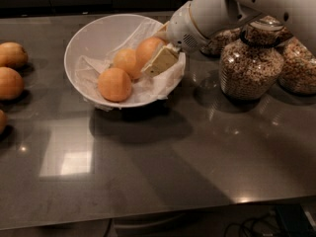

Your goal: Pick orange from white bowl

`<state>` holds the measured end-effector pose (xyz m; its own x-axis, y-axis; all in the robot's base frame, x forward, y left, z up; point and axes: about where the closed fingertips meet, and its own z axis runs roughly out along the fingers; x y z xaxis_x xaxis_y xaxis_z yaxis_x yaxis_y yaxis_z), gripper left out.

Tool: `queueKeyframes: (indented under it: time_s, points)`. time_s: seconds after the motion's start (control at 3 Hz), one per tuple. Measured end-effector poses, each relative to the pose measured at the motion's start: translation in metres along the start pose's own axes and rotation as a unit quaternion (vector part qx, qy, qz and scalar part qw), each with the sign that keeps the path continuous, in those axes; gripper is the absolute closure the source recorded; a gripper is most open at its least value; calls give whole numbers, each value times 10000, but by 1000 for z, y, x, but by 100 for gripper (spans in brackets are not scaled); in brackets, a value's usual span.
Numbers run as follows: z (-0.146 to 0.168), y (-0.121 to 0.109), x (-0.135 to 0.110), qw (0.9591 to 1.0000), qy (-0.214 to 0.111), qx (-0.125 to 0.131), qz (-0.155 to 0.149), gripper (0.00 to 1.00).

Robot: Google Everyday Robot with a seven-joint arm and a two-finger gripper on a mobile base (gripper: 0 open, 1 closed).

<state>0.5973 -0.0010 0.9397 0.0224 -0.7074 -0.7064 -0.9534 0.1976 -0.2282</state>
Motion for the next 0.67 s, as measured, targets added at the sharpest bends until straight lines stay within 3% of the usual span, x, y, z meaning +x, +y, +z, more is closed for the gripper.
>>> queueKeyframes:
  time_s: [0.33, 0.67]
  points:
    - [-19, -11, -23, 9991, -233, -146, -327, 100]
    - [-21, -11, -26, 9991, -241, -118, -337, 100]
